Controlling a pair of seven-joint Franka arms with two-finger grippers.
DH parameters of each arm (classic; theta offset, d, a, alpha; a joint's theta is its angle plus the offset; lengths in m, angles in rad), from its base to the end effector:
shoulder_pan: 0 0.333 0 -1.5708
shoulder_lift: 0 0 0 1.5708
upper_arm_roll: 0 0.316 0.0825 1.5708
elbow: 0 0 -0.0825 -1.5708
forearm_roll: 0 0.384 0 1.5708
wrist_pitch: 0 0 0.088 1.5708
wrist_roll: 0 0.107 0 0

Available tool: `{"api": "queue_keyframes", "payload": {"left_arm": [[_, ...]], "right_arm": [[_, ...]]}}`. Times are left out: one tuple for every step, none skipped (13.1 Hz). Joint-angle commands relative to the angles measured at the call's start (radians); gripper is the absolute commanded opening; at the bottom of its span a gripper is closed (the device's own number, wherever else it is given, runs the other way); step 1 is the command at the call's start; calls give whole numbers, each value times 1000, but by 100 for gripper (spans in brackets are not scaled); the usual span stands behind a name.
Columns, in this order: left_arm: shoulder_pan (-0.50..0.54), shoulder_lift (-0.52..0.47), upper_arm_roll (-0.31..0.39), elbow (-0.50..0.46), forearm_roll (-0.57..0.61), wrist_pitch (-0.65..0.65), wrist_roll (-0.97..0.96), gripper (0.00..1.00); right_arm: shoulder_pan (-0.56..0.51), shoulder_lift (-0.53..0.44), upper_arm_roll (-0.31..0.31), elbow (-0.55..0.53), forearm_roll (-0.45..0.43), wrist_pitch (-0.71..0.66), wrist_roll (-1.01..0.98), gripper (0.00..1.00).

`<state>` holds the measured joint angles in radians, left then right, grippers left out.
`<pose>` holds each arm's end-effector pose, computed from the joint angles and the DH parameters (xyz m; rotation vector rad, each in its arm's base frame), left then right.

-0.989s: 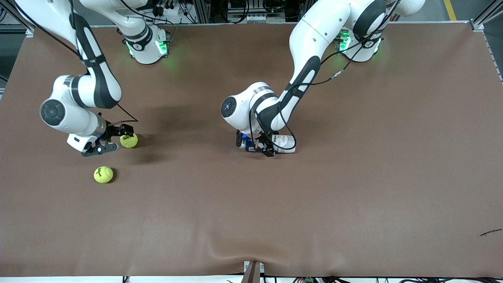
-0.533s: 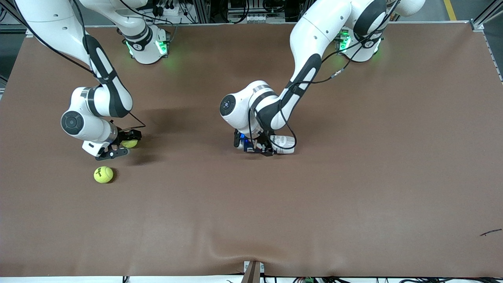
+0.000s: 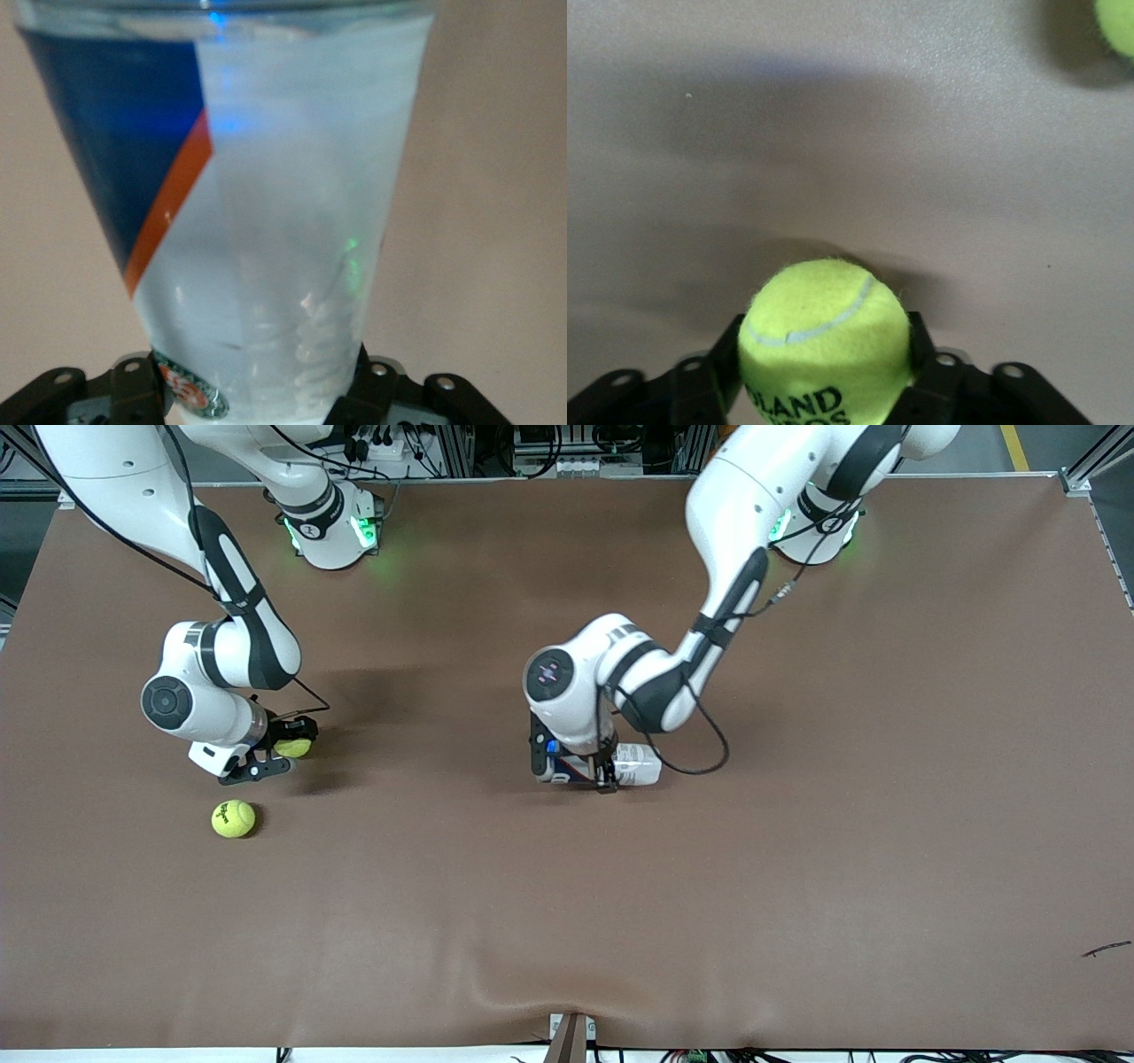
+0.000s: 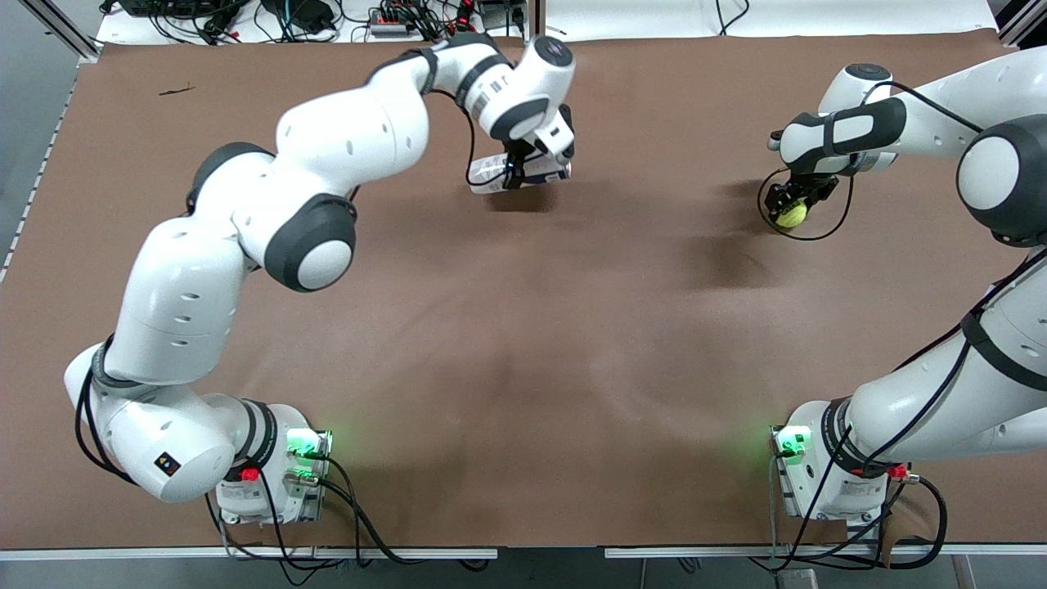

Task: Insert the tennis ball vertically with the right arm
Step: 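Stand the tube upright with the left gripper while the right gripper grasps a ball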

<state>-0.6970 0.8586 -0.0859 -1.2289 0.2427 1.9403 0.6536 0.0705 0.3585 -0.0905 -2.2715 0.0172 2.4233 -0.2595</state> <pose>0.5472 -0.4987 0.2425 -2.1598 2.0439 0.1986 0.5123 -0.0120 0.1835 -3.0982 -0.3545 0.3226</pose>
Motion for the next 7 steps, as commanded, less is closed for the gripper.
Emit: {"api": "queue_keyframes", "payload": {"left_arm": [[62, -39, -69, -15, -36, 43, 18, 70], [104, -47, -115, -17, -39, 77, 38, 70], [152, -47, -168, -21, -39, 115, 52, 69], [192, -47, -220, -20, -39, 132, 54, 69], [218, -49, -253, -20, -37, 134, 54, 69], [243, -50, -280, -20, -33, 140, 58, 69], [261, -49, -305, -23, -29, 169, 82, 69]], "right_arm": [[-8, -32, 3, -23, -10, 5, -32, 42], [-8, -45, 3, -22, -10, -7, -32, 43], [-9, -58, 3, -20, -10, -22, -32, 45], [-9, -79, 3, -14, -10, -48, -32, 45], [-11, -101, 2, 3, -10, -87, -32, 46], [-11, -122, 2, 24, -10, -131, -33, 46], [-11, -145, 0, 42, -10, -163, -33, 46]]}}
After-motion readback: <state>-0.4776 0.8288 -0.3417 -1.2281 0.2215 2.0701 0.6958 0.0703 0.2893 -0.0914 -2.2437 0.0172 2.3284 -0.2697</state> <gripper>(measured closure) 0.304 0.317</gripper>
